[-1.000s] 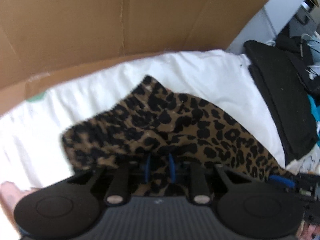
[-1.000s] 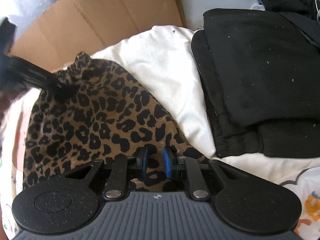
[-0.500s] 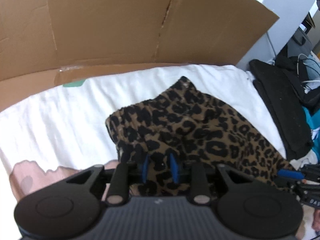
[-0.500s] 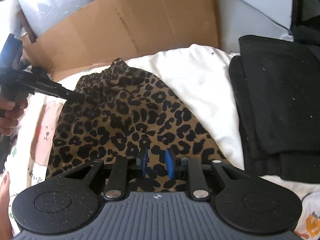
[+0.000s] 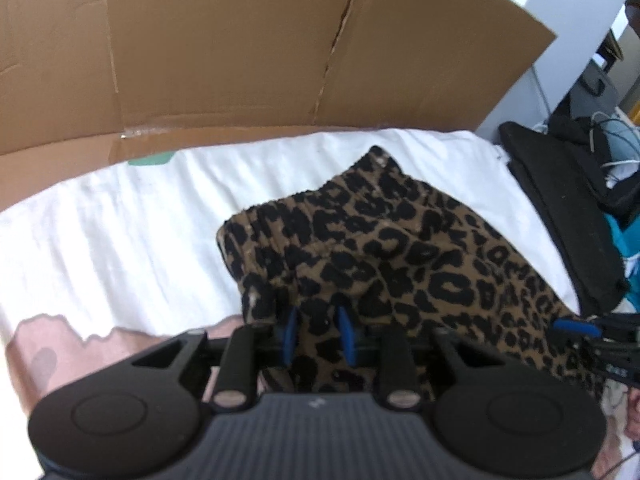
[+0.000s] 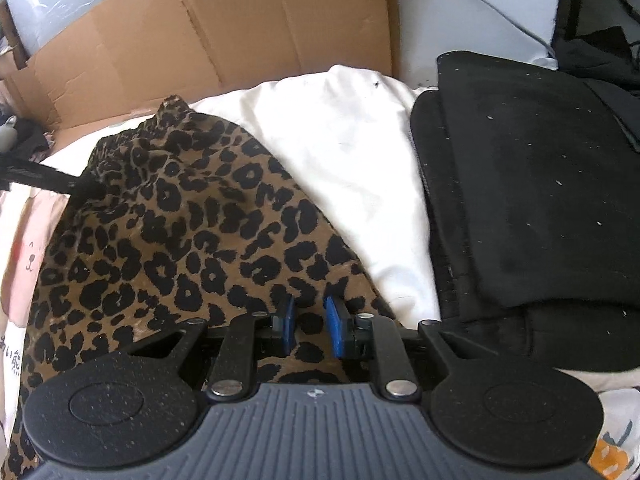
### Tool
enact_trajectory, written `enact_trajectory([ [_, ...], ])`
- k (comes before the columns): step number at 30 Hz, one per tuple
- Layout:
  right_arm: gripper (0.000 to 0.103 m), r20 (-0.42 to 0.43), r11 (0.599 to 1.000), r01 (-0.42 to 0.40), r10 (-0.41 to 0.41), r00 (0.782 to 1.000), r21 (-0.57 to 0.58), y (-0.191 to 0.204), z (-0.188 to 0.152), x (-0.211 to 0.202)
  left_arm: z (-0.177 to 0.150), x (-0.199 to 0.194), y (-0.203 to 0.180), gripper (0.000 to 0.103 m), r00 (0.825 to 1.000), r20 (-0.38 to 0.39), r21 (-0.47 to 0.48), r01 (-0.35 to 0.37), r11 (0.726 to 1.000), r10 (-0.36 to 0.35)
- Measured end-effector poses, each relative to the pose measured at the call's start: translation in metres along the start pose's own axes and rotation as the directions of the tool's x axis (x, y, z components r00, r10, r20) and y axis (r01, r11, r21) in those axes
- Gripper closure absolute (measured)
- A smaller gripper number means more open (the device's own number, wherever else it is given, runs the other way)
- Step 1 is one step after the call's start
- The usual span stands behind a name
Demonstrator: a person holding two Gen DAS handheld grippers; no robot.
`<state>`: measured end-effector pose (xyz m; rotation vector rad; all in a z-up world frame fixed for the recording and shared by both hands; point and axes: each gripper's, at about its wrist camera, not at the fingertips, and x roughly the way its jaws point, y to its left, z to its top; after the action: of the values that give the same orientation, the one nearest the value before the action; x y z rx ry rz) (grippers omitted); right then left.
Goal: Fold clothes
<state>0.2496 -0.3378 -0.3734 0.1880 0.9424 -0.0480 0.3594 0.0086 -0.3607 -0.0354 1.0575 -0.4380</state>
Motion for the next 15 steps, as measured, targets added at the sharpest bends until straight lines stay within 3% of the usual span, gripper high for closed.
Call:
enact_trajectory([
  [5, 0.080, 0.006, 0.999, 0.027, -0.027, 1.000, 0.041, -0.003, -0.003, -0.006, -0.019, -0.020, -0.011, 0.078, 0.999, -0.020, 0.028, 0.035, 0.999, -0.034],
  [9, 0.079, 0.023, 0.998, 0.037, -0.038, 0.999, 0.041, 0.004, 0.001, -0.013, -0.037, -0.012, -0.018, 0.078, 0.998, -0.061, 0.063, 0.013, 0.998, -0.009],
  [15, 0.078, 0.041, 0.996, -0.090, 0.089, 0.995, 0.022, 0.023, 0.005, -0.019, -0.055, -0.003, -0.026, 0.078, 0.995, -0.096, 0.110, -0.019, 0.994, 0.030],
])
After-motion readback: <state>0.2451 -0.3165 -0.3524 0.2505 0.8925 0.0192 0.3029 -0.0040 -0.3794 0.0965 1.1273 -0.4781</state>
